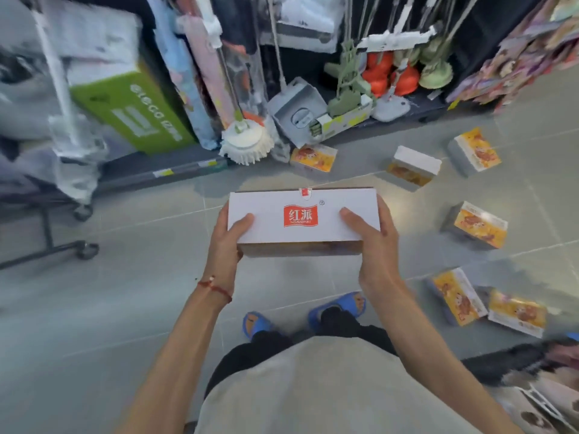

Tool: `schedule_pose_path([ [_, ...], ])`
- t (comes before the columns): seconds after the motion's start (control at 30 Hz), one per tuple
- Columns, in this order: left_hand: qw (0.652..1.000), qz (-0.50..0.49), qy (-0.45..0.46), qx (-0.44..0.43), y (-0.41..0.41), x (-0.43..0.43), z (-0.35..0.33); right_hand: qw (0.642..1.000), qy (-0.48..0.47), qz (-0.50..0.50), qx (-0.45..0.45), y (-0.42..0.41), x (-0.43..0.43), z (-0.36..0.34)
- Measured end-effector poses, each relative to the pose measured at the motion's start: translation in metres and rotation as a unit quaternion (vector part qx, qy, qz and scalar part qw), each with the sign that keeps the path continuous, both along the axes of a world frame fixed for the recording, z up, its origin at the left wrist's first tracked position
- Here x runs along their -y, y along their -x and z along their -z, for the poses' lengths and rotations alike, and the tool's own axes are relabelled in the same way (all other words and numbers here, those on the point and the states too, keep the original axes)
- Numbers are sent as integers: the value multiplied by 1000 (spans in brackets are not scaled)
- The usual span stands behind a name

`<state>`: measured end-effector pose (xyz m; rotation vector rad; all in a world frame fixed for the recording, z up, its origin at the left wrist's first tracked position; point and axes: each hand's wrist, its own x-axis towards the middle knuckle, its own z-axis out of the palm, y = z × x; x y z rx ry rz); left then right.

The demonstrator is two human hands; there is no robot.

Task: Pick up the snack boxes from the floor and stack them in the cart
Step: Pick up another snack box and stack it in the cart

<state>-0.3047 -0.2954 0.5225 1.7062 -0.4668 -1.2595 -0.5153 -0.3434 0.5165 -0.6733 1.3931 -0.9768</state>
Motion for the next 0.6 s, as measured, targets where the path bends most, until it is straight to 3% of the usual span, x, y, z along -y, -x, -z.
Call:
schedule_pose_path([
  [0.33,987,-155,-21,22,-190,-121,-4,986,-25,-167,1,-218,-58,2],
  [0.6,953,-300,-31,19,-290,-149,-1,954,-17,-298,6,-359,-37,2],
])
